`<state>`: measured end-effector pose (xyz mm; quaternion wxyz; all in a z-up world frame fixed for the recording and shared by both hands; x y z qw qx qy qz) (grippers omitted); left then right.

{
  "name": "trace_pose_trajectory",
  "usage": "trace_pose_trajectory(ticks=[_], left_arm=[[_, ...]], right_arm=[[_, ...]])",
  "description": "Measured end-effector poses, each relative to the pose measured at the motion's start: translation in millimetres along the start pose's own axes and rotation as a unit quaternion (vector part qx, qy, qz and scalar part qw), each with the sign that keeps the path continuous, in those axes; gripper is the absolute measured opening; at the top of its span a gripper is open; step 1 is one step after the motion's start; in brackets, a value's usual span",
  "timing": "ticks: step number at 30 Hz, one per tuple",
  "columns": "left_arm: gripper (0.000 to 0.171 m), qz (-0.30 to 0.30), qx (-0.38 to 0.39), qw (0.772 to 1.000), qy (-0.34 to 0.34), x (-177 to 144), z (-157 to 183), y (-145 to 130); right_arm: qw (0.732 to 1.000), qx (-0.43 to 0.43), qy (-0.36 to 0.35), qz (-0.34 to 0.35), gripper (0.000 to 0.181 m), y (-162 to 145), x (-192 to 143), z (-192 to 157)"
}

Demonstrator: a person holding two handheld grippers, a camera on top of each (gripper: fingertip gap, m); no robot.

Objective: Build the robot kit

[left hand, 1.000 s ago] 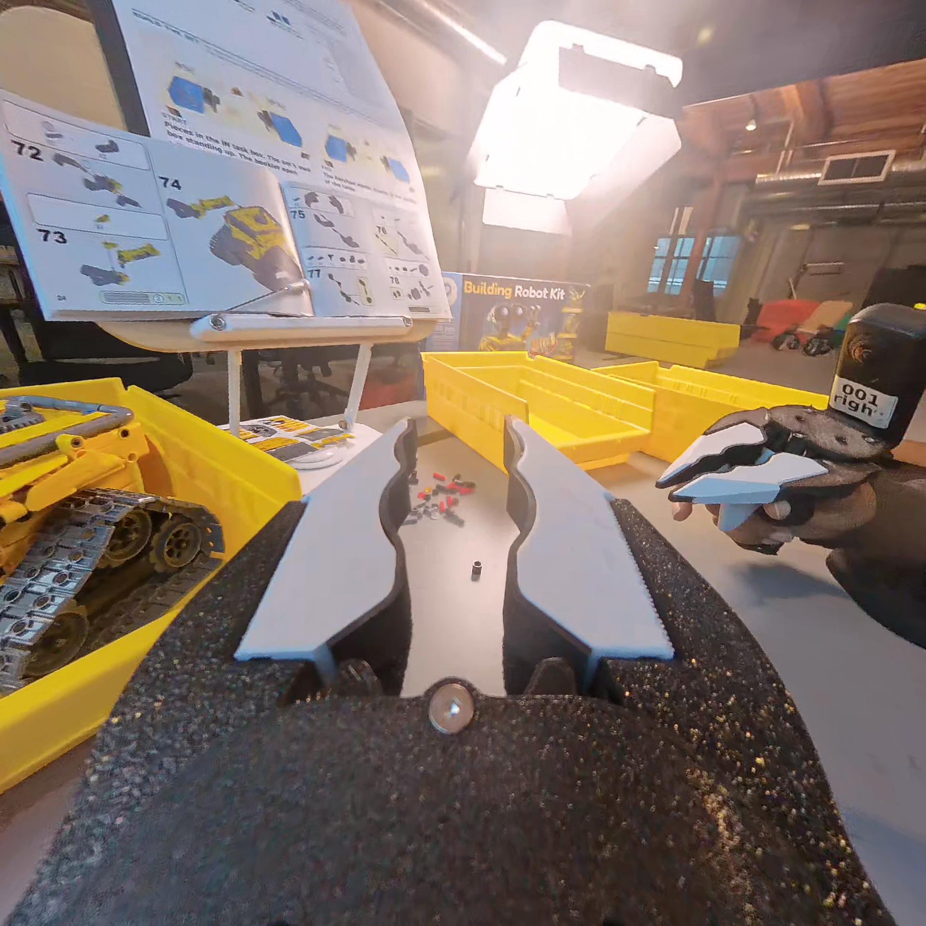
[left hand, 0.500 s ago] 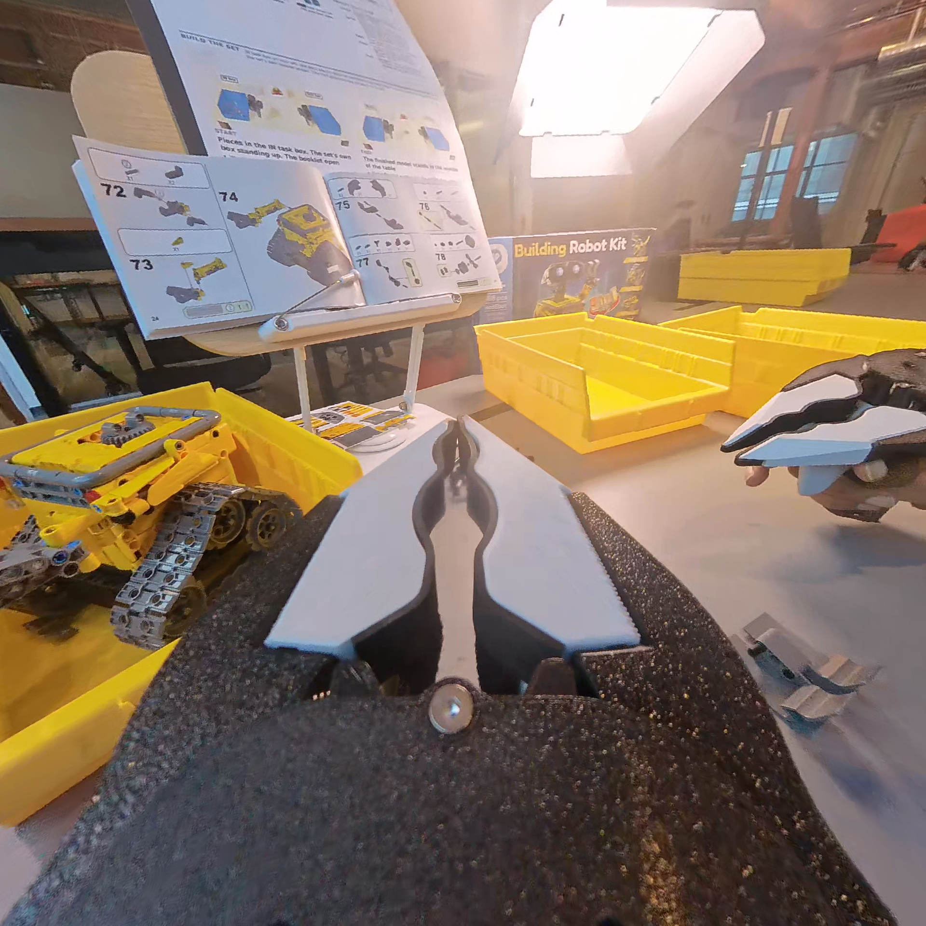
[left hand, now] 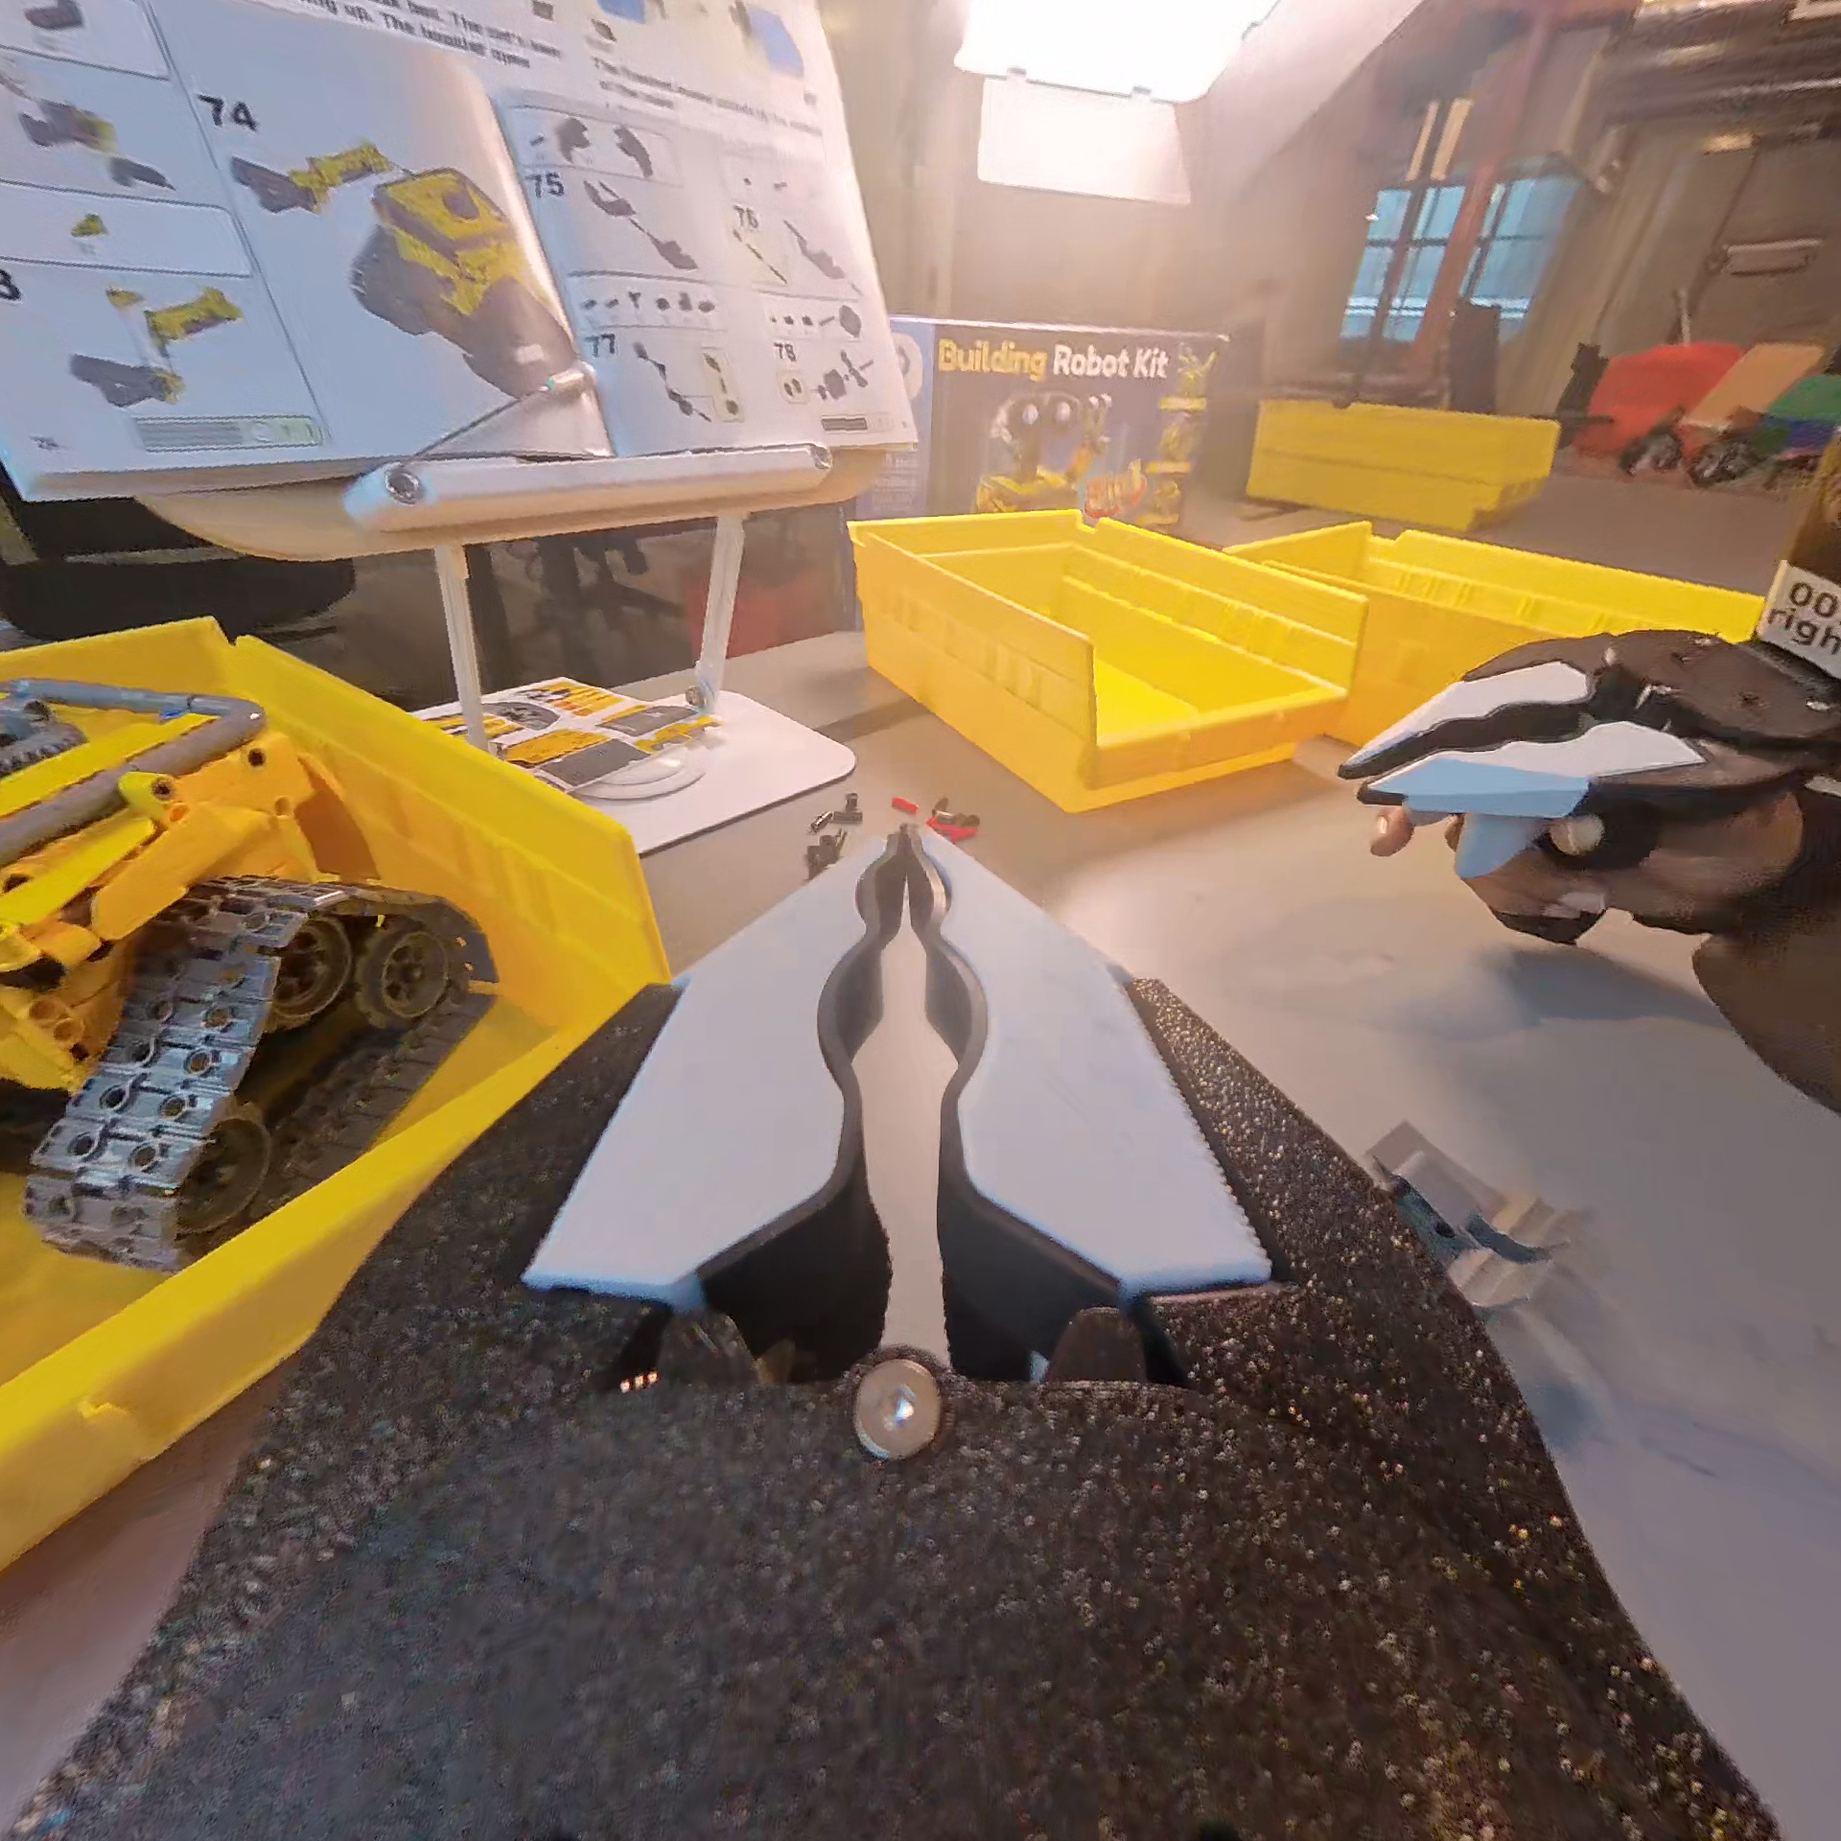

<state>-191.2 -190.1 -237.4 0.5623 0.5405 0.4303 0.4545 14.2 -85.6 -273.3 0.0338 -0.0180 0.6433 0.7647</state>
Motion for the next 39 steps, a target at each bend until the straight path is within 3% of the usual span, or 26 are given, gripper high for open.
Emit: trace_pose_trajectory(ticks=[10, 13, 17, 19, 22, 23, 31, 39], left_arm=[[0.001, 0.073, 0.058, 0.993, 0.078, -19, -12, 26], [0.020, 0.076, 0.072, 0.990, 0.094, -21, -17, 28], [0.033, 0.087, 0.055, 0.989, 0.104, -26, -24, 32], [0.028, 0.086, 0.051, 0.989, 0.109, -27, -28, 32], [0.001, 0.079, 0.045, 0.991, 0.101, -27, -28, 28], [0.000, 0.076, 0.043, 0.991, 0.102, -26, -28, 27], [0.000, 0.053, 0.068, 0.991, 0.106, -20, -23, 20], [0.000, 0.027, 0.055, 0.994, 0.089, -12, -20, 6]], right_arm=[[1.000, -0.009, -0.023, -0.002, 0.007, 3, -4, 7], [0.999, 0.009, -0.051, 0.002, 0.008, 5, -8, 19], [0.994, 0.065, -0.078, 0.031, 0.011, 9, -16, 37], [0.992, 0.086, -0.080, 0.042, 0.015, 11, -18, 41], [0.992, 0.082, -0.088, 0.039, 0.020, 9, -19, 43], [0.993, 0.077, -0.087, 0.034, 0.020, 8, -18, 43], [0.993, 0.071, -0.077, -0.049, 0.022, -18, 6, 41], [0.962, 0.089, -0.048, -0.255, 0.026, -53, 109, 48]])
Point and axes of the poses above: each gripper's, where its closed fingertips meet, x out along the fingers, y out of its top, z = x × y across the jaws, the point moved 3 cm from there along -x, back along the fingers, and after that the axes turned 4 degrees about z, right-handed, at the moved point
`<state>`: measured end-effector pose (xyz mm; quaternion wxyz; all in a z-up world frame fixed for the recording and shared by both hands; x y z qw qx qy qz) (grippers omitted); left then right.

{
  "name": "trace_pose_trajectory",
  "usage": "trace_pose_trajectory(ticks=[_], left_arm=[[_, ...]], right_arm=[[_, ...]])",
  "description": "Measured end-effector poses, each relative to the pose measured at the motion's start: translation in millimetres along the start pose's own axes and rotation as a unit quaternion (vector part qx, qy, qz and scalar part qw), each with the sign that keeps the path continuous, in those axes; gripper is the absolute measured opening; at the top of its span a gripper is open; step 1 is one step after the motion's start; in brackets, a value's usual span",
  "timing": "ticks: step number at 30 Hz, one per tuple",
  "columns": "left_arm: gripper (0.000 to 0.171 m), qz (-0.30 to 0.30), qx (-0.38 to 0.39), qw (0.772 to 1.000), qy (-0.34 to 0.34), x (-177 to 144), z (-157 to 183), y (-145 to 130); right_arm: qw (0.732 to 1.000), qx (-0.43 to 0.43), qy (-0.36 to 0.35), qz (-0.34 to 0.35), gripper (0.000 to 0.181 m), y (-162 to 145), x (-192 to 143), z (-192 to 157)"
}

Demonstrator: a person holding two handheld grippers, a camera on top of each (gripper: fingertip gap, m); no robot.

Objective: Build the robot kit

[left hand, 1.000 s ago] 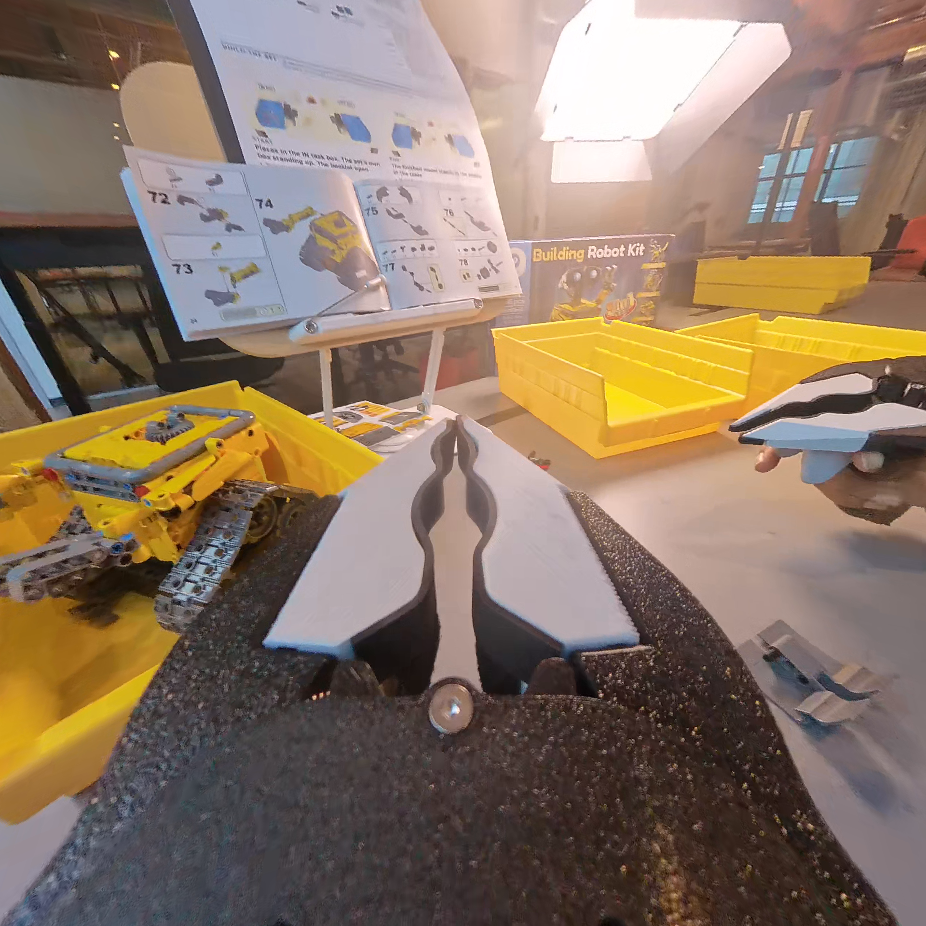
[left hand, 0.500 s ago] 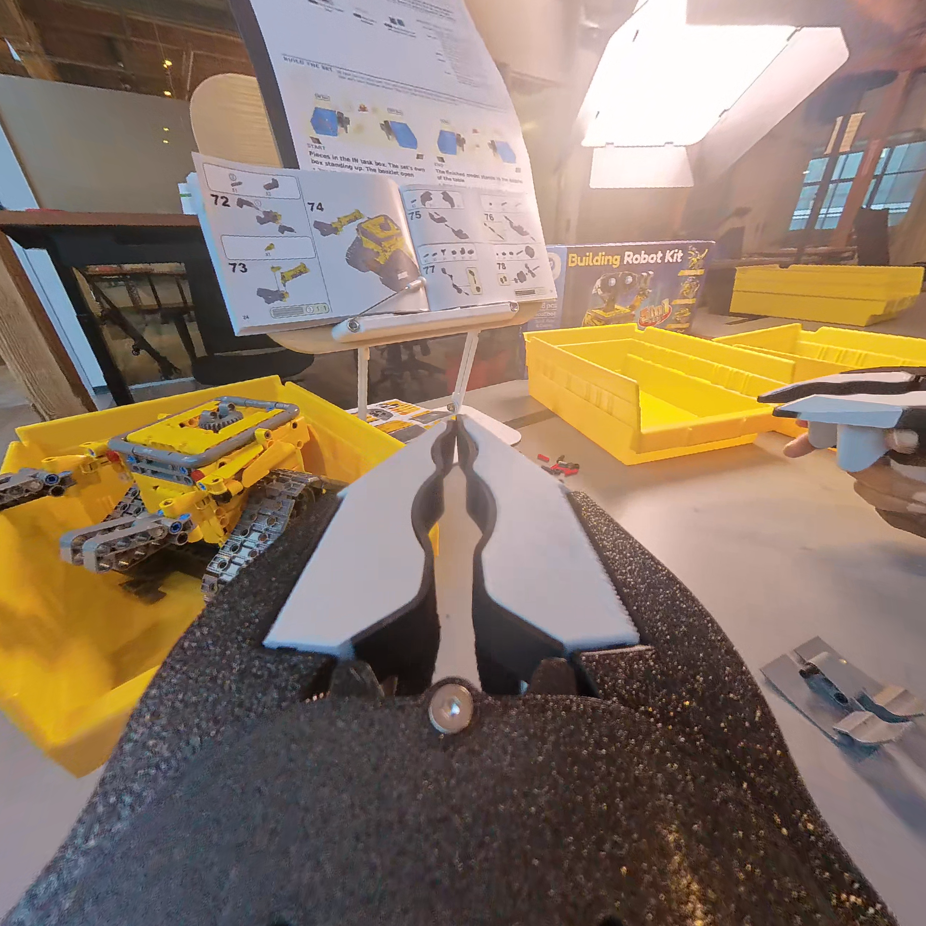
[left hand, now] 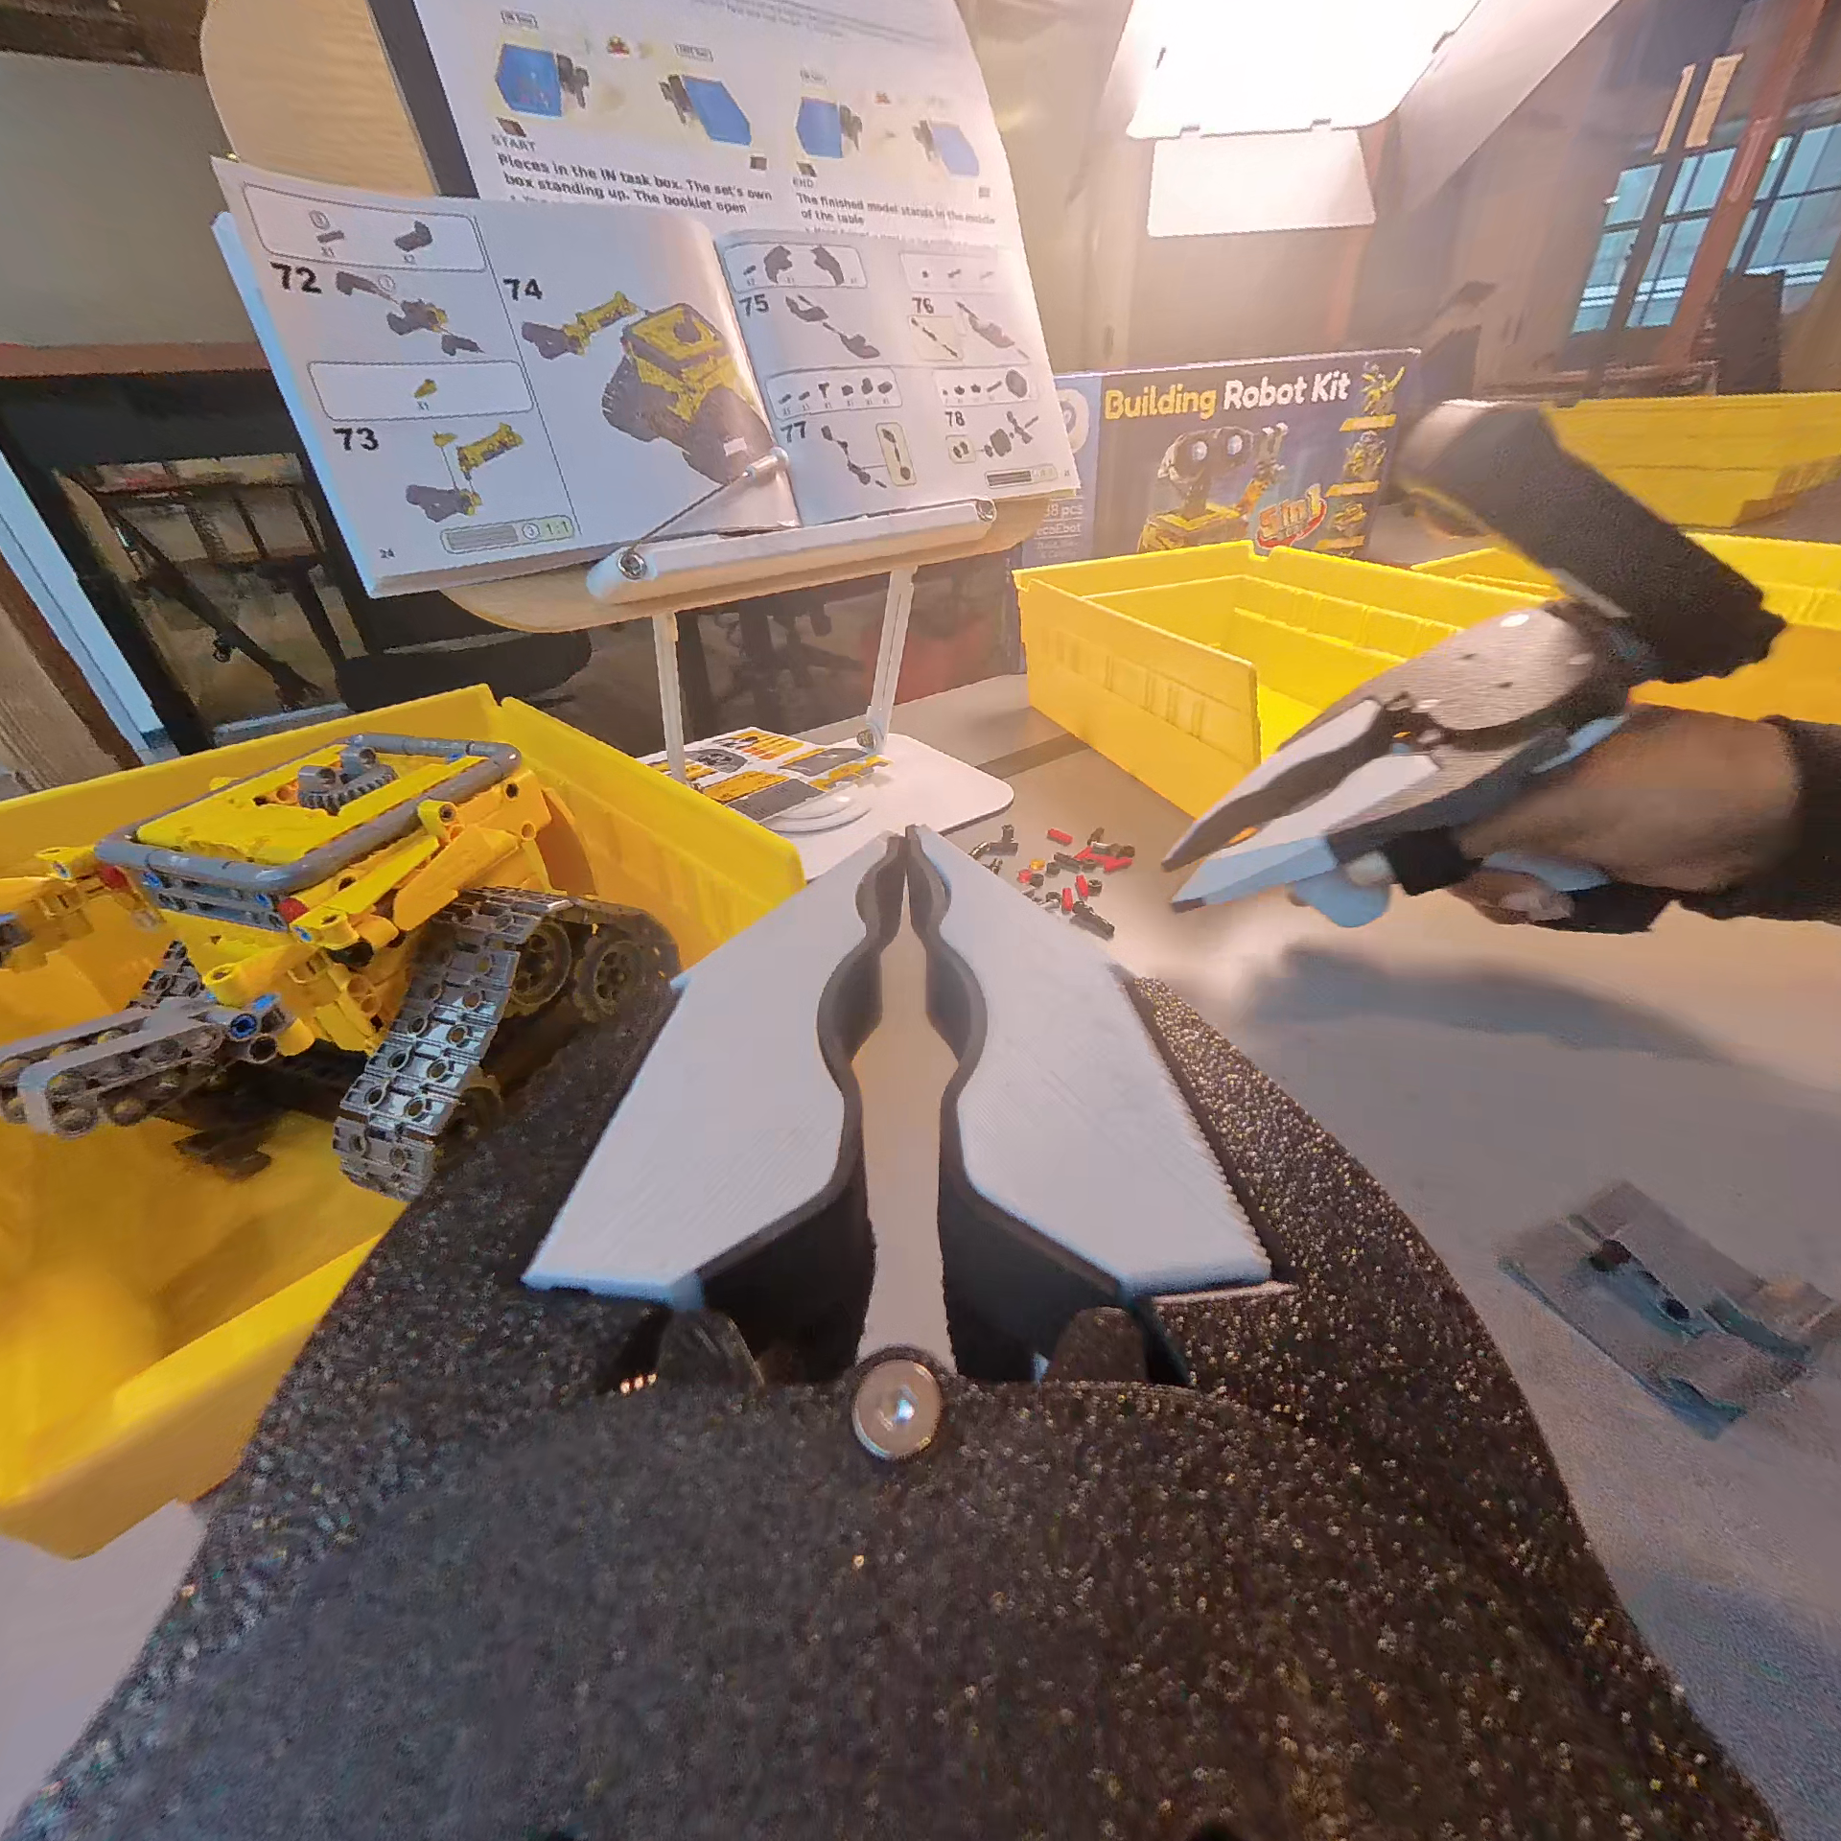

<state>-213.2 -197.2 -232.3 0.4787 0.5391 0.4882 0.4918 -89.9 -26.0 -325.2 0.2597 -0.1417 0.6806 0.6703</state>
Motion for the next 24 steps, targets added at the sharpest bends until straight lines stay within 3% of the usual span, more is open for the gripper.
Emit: trace_pose_trajectory(ticks=[3, 7, 11, 17, 24], left_arm=[[0.000, -0.003, 0.003, 1.000, -0.008, 1, 4, 0], [0.000, -0.004, 0.009, 1.000, -0.014, 0, 6, 2], [0.000, -0.004, 0.002, 1.000, -0.018, 0, 6, 2], [0.000, -0.010, -0.004, 1.000, -0.027, 1, 8, 0], [0.000, -0.023, 0.000, 0.998, -0.055, 6, 22, -8]], right_arm=[[0.998, -0.013, -0.011, -0.060, 0.027, 4, 29, 2], [0.995, -0.007, -0.029, -0.098, 0.027, 1, 42, 10], [0.994, 0.003, -0.037, -0.098, 0.025, 0, 42, 14], [0.992, -0.016, -0.056, -0.111, 0.005, -6, 39, 24], [0.997, -0.041, -0.011, -0.070, 0.004, -3, 29, 9]])
Point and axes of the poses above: each gripper's, where its closed fingertips meet, x out along the fingers, y out of its top, z = x × y across the jaws, the point moved 3 cm from there along -x, back along the fingers, and after that the axes turned 4 degrees about z, right-handed, at the moved point
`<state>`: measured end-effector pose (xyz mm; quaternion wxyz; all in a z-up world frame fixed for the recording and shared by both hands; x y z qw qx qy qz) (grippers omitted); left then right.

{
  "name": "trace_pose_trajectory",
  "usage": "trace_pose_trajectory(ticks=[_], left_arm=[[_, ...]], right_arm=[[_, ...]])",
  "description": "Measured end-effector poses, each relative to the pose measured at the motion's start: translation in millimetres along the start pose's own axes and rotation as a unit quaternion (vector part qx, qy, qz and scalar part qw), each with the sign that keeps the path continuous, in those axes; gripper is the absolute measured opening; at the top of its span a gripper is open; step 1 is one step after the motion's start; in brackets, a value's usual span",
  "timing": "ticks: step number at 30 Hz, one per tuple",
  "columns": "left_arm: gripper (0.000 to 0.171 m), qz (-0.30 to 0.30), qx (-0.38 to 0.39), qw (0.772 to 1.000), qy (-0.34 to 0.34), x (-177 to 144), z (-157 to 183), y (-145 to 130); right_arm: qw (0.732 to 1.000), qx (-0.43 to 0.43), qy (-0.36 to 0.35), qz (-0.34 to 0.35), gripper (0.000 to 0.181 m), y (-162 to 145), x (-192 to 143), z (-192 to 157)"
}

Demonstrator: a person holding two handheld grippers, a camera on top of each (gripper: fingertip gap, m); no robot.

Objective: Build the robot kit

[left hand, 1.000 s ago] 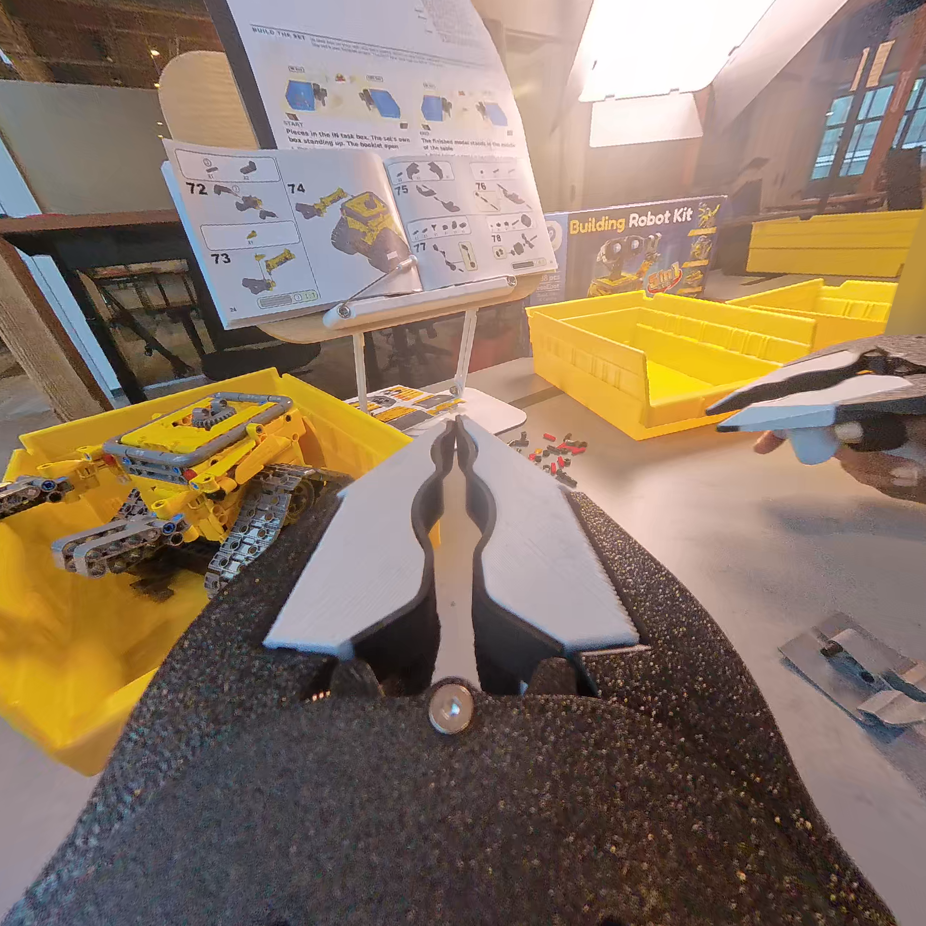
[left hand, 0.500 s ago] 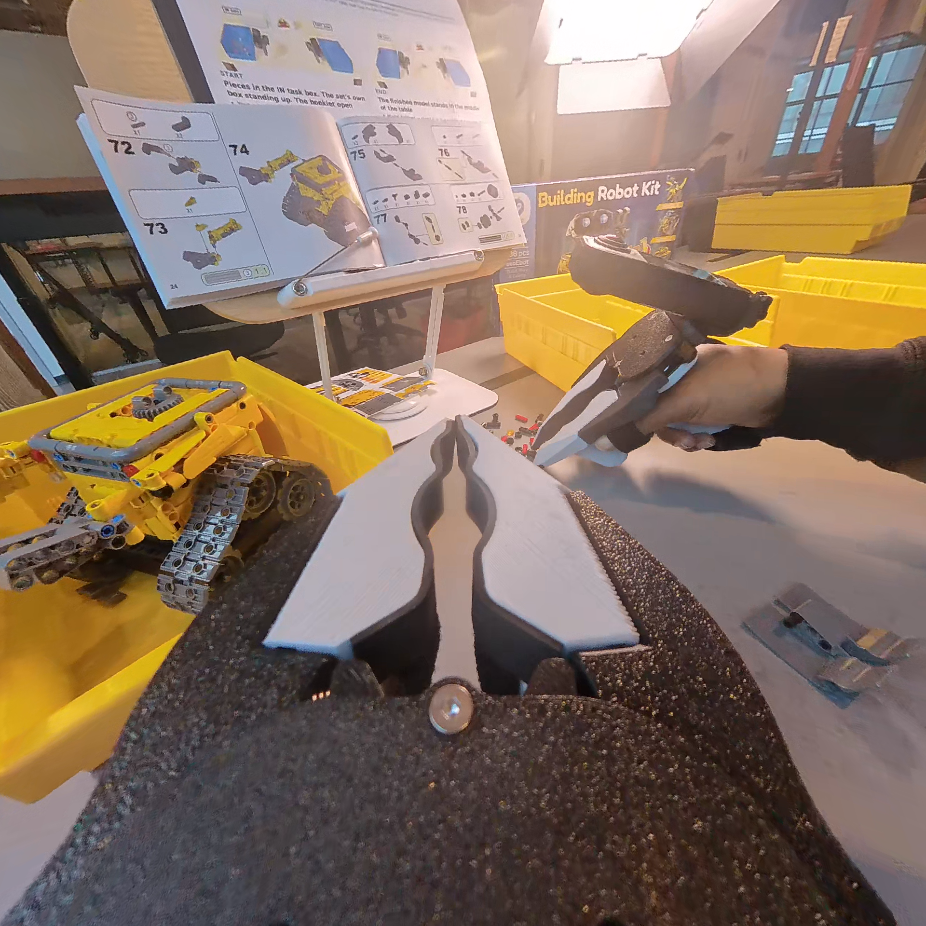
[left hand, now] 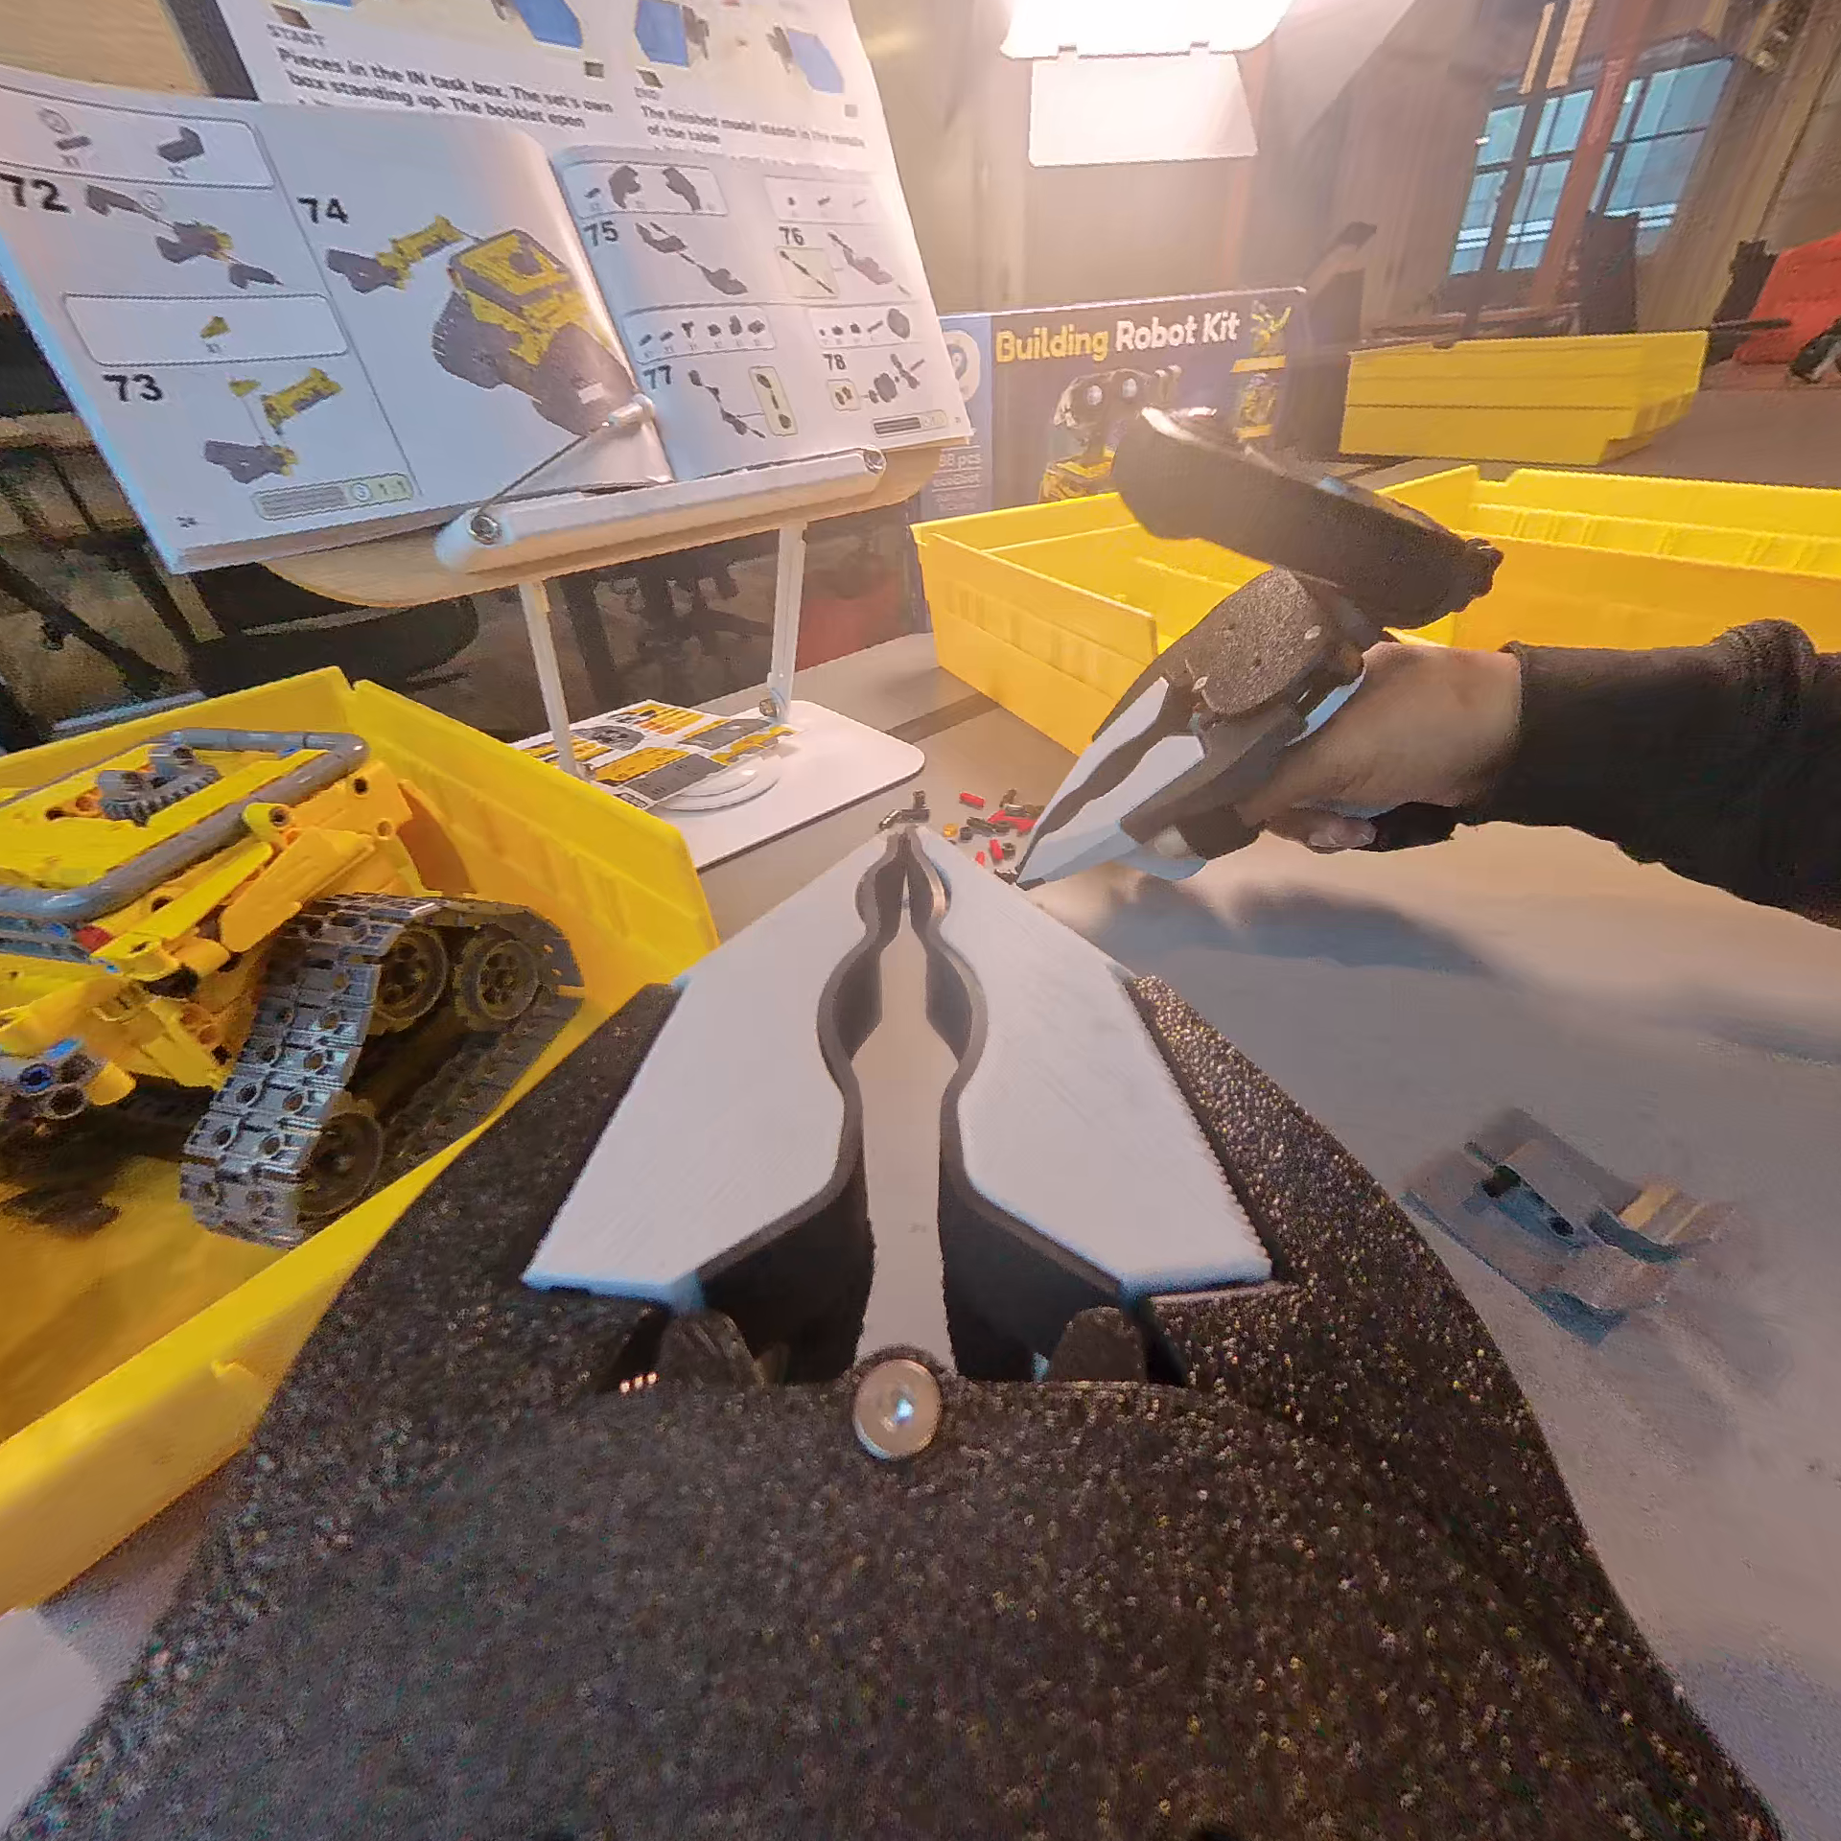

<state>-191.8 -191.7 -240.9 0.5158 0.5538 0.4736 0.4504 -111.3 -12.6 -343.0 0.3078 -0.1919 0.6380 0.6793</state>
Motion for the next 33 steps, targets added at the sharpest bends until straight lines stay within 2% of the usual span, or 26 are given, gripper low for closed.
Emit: trace_pose_trajectory(ticks=[3, 6, 8, 10, 13, 17, 22, 25, 30, 33], left_arm=[[0.001, 0.000, -0.012, 0.999, -0.030, 4, 13, -2], [0.009, -0.002, -0.027, 0.997, -0.078, 10, 33, -5], [0.012, -0.006, -0.027, 0.994, -0.106, 13, 49, -8], [0.014, -0.011, -0.029, 0.991, -0.133, 17, 64, -10], [0.012, -0.017, -0.036, 0.986, -0.159, 24, 84, -12], [0.013, -0.020, -0.048, 0.981, -0.185, 34, 108, -11], [0.016, -0.028, -0.053, 0.979, -0.197, 47, 127, -7], [0.018, -0.029, -0.069, 0.976, -0.204, 56, 136, -5], [0.015, -0.014, -0.086, 0.972, -0.218, 60, 143, 5], [0.005, -0.009, -0.086, 0.972, -0.217, 60, 141, 6]], right_arm=[[0.988, 0.026, 0.074, 0.132, 0.004, 25, -39, -31], [0.945, 0.078, 0.164, 0.273, 0.005, 44, -99, -61], [0.914, 0.112, 0.211, 0.329, 0.005, 42, -130, -73], [0.894, 0.135, 0.236, 0.356, 0.005, 31, -146, -79], [0.866, 0.179, 0.256, 0.390, 0.005, 15, -150, -77], [0.801, 0.268, 0.314, 0.432, 0.005, 20, -159, -69], [0.750, 0.326, 0.352, 0.456, 0.004, 21, -163, -65], [0.739, 0.331, 0.362, 0.461, 0.004, 22, -164, -70], [0.757, 0.295, 0.354, 0.462, 0.004, 23, -164, -80], [0.765, 0.276, 0.357, 0.459, 0.004, 24, -163, -87]])
Point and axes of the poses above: each gripper's, where its closed fingertips meet, x out along the fingers, y out of its top, z = x × y across the jaws, the point moved 3 cm from there along -x, back along the fingers, and after that the axes turned 4 degrees about z, right-handed, at the moved point
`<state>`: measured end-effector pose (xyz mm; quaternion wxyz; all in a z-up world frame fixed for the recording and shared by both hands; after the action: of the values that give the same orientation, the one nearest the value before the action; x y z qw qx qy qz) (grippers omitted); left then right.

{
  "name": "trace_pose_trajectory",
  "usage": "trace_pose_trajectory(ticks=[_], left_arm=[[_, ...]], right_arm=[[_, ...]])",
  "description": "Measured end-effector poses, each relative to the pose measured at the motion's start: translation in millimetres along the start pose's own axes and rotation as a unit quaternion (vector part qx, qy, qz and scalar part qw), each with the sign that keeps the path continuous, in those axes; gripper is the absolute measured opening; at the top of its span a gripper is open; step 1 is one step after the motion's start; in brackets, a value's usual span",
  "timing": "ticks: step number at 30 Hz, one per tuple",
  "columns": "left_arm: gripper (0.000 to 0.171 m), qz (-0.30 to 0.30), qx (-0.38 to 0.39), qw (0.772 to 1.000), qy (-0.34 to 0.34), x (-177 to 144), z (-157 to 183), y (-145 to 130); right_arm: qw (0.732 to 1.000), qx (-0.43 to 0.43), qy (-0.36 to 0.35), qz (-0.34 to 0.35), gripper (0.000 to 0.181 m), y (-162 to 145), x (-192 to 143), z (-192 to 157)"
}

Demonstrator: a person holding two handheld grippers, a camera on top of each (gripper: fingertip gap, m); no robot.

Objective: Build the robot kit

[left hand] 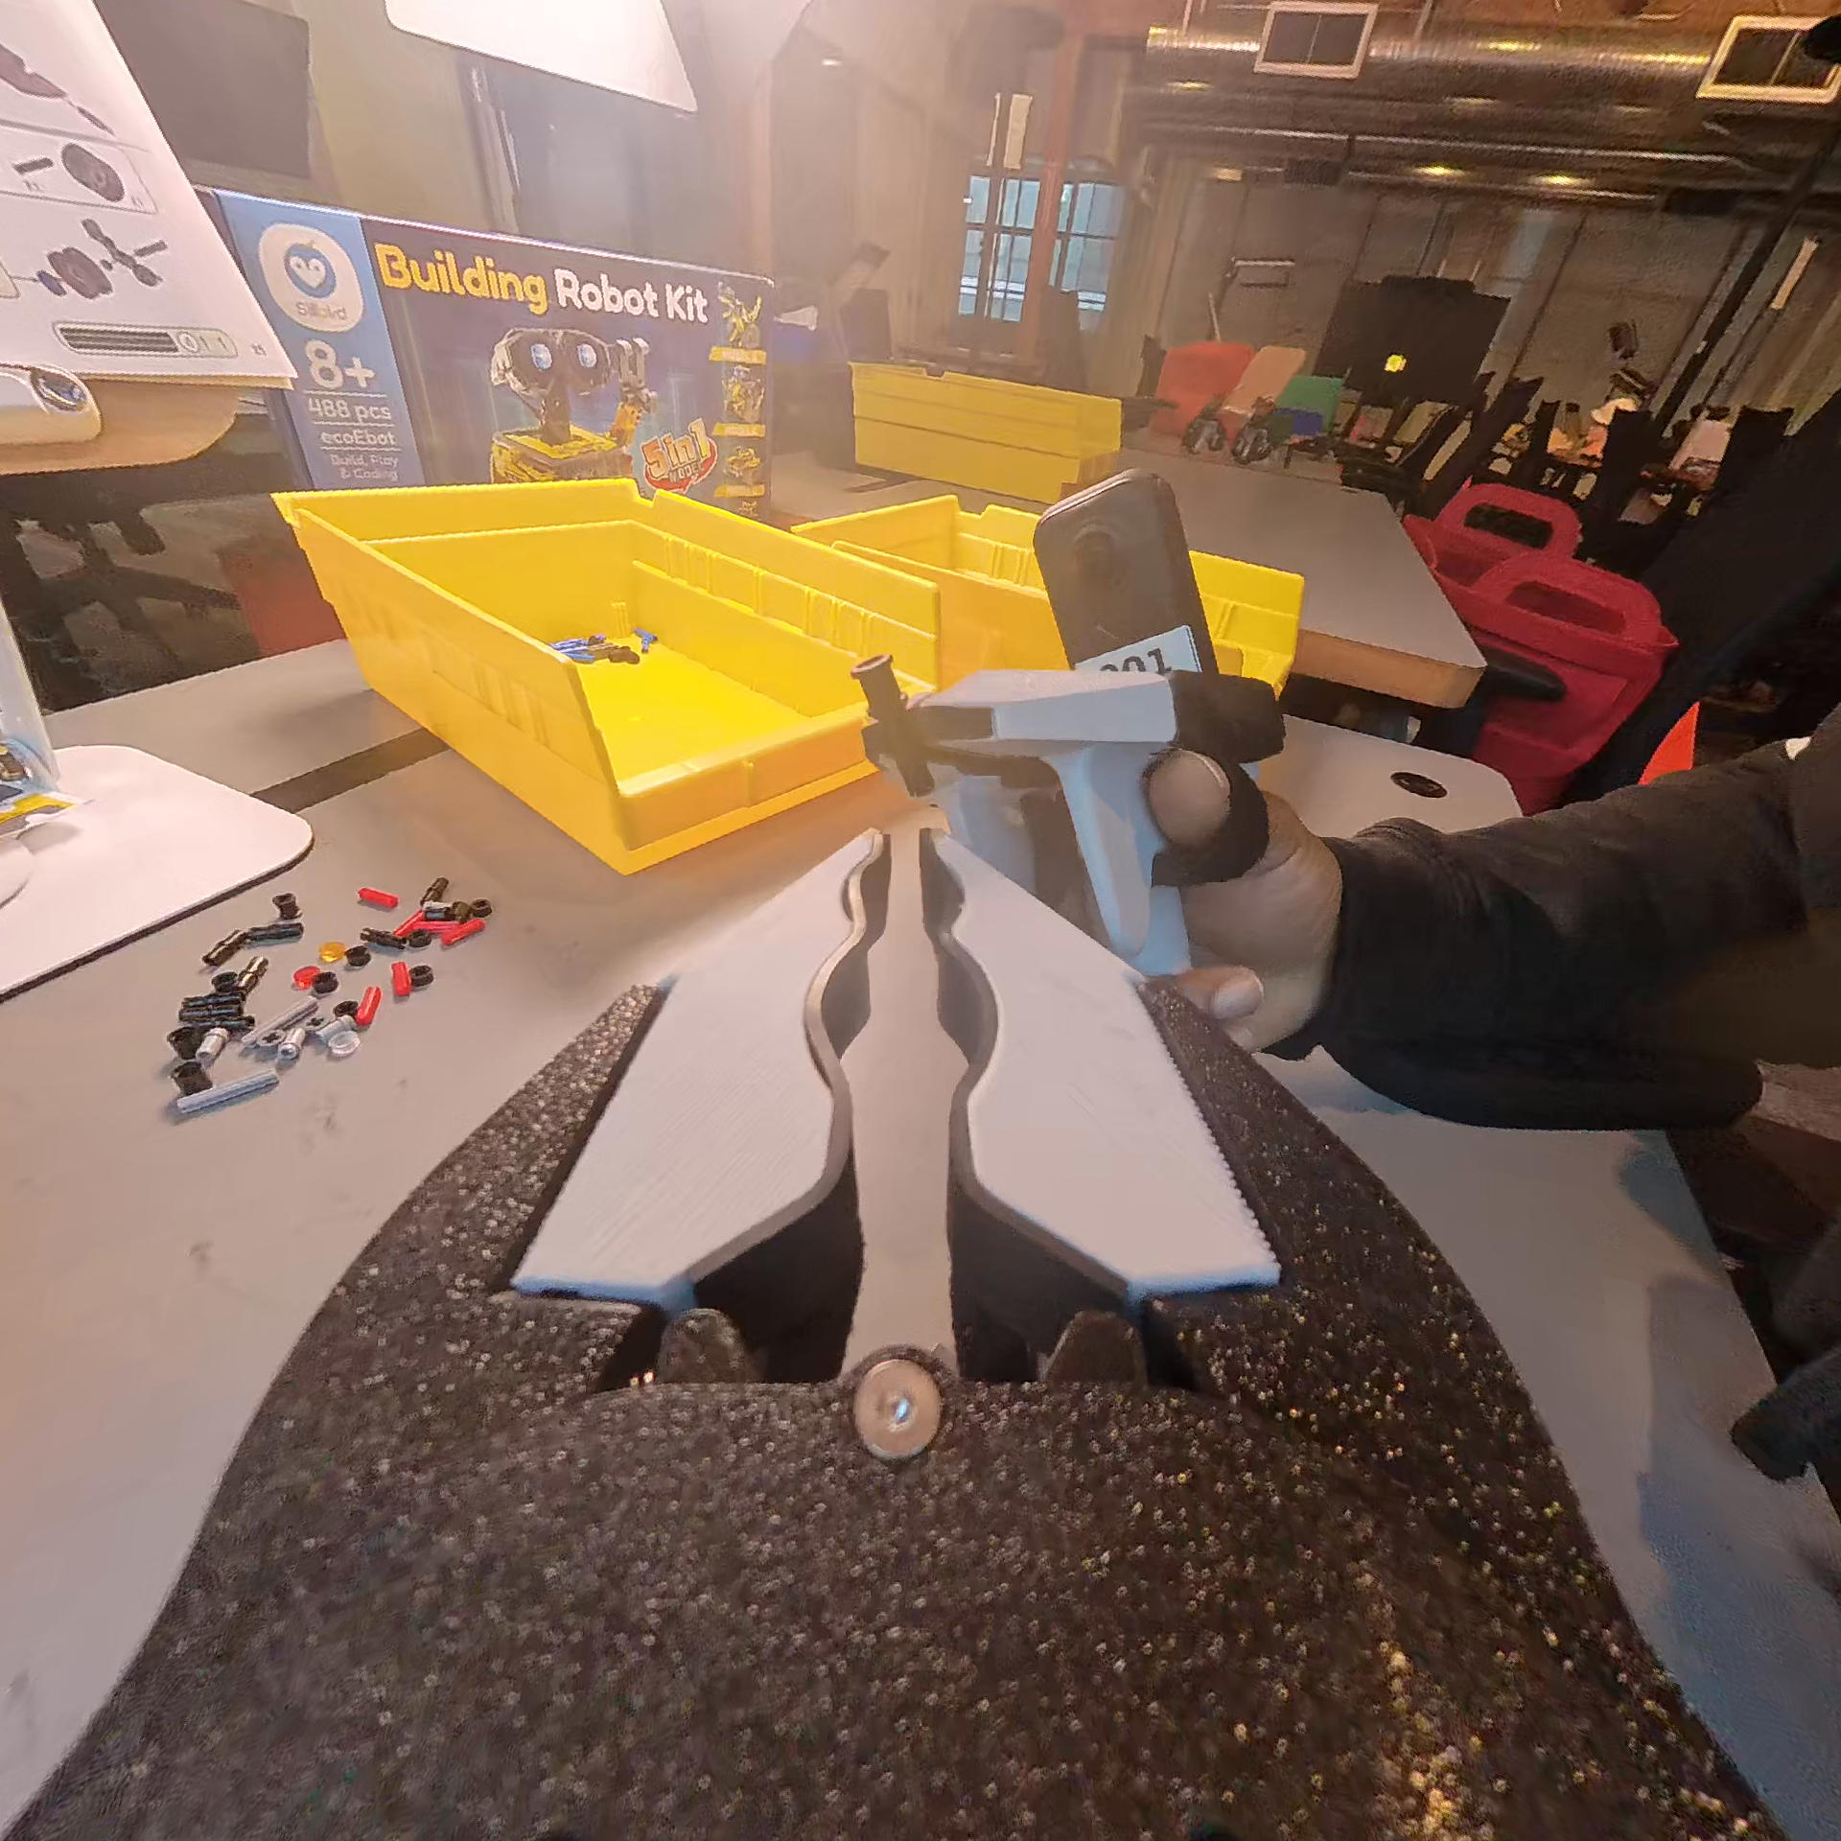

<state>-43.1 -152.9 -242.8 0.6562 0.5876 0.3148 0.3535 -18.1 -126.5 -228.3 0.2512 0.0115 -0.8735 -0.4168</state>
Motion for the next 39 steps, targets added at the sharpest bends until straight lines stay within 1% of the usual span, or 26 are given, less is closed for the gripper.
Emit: trace_pose_trajectory(ticks=[1, 6, 8, 9, 11, 13, 15, 17, 20, 26, 28, 31, 33, 36, 39], left_arm=[[0.000, 0.001, 0.002, 1.000, 0.003, -1, -1, 0], [0.000, 0.015, -0.007, 1.000, 0.004, -9, -6, 5], [0.000, 0.006, 0.001, 1.000, -0.008, -12, -6, 2], [0.004, -0.001, 0.001, 1.000, -0.015, -12, -5, -1], [0.019, -0.004, -0.009, 1.000, -0.017, -10, -4, -4], [0.026, -0.001, -0.002, 1.000, -0.017, -7, -2, -2], [0.024, -0.001, 0.025, 1.000, -0.004, -4, 0, 1], [0.019, 0.000, 0.050, 0.999, 0.013, -4, -1, 4], [0.011, 0.011, 0.060, 0.998, 0.018, -8, 0, 8], [0.006, 0.002, 0.076, 0.997, 0.026, -14, -2, 10], [0.004, -0.006, 0.096, 0.995, 0.030, -15, -2, 8], [0.004, -0.042, 0.151, 0.987, 0.022, -19, -2, 2], [0.004, -0.064, 0.180, 0.981, -0.005, -24, 2, -4], [0.004, -0.099, 0.205, 0.973, -0.040, -30, 6, -15], [0.004, -0.127, 0.222, 0.965, -0.061, -32, 10, -24]], right_arm=[[1.000, -0.004, 0.003, -0.003, 0.005, -1, 1, -1], [1.000, -0.021, -0.002, -0.015, 0.004, -4, 0, 0], [1.000, -0.017, -0.003, -0.007, 0.004, -2, 0, 1], [1.000, -0.015, -0.005, -0.003, 0.004, -1, -1, 2], [1.000, -0.012, -0.006, -0.003, 0.004, -1, -1, 3], [1.000, -0.004, -0.002, -0.002, 0.004, -2, 1, 2], [1.000, 0.007, 0.002, -0.001, 0.004, -4, 3, 0], [1.000, 0.014, 0.006, -0.003, 0.004, -6, 4, -1], [1.000, 0.018, 0.007, -0.005, 0.004, -8, 4, -1], [1.000, 0.004, -0.004, -0.017, 0.004, -9, 2, 3], [0.999, -0.015, -0.007, -0.034, 0.004, -10, 1, 4], [0.994, -0.068, -0.012, -0.090, 0.003, -17, -2, 3], [0.983, -0.109, -0.005, -0.145, 0.006, -23, -5, 1], [0.961, -0.172, 0.010, -0.217, 0.009, -34, -11, -3], [0.946, -0.210, 0.011, -0.247, 0.009, -41, -14, -3]])
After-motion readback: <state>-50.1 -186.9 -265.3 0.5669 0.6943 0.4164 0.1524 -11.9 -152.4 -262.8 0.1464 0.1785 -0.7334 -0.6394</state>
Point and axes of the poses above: each gripper's, where its closed fingertips meet, x out along the fingers, y out of its top, z = x × y across the jaws, the point moved 3 cm from there along -x, back along the fingers, and after that the axes turned 4 degrees about z, right-handed, at the moved point
